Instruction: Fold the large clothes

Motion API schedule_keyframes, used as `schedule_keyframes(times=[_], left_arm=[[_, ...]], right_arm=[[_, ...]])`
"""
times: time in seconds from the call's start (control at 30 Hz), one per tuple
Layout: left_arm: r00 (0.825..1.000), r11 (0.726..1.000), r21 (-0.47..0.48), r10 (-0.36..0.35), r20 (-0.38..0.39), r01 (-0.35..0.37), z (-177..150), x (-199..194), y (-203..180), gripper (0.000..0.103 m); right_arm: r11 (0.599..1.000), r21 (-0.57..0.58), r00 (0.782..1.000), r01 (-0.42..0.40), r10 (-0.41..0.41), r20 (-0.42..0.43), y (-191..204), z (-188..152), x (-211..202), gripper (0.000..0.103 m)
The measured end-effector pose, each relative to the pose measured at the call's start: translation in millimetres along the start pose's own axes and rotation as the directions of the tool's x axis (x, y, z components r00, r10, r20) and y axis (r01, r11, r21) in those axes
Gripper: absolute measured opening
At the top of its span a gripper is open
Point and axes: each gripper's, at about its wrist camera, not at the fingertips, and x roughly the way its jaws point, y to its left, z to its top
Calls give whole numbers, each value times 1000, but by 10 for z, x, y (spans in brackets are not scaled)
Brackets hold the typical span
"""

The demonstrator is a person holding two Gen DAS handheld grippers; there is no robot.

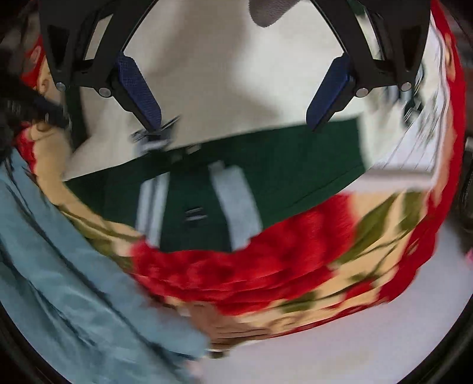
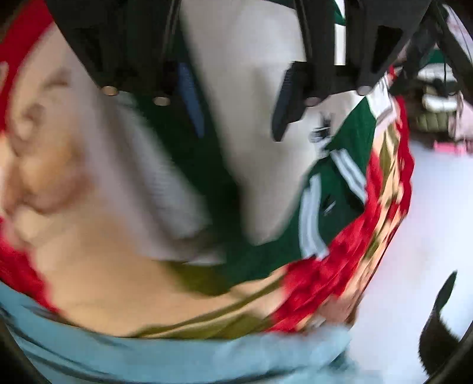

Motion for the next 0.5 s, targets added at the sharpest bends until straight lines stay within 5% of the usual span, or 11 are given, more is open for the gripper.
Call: schedule_keyframes(times=[0.2, 0.23, 0.27, 0.43, 0.5], left_arm=[[998, 981, 188, 48, -28, -42, 240, 477, -671, 100], [997, 978, 200, 65, -34, -57, 222, 562, -747, 100], [996, 976, 205, 78, -36, -69, 221, 624, -793, 100], [985, 978, 176, 132, -112, -111, 79, 1001, -835, 100], [983, 988, 124, 113, -142, -95, 30, 1058, -767, 101]], right_arm=[[989, 130, 993, -72, 83, -81, -600, -62, 305, 55], [989, 115, 992, -91, 100, -77, -598, -47, 358, 49], [992, 76, 992, -102, 107, -68, -561, -34, 378, 15], [993, 103, 999, 50, -51, 9, -681, -82, 171, 3], [992, 122, 999, 25, -20, -36, -702, -36, 180, 4]])
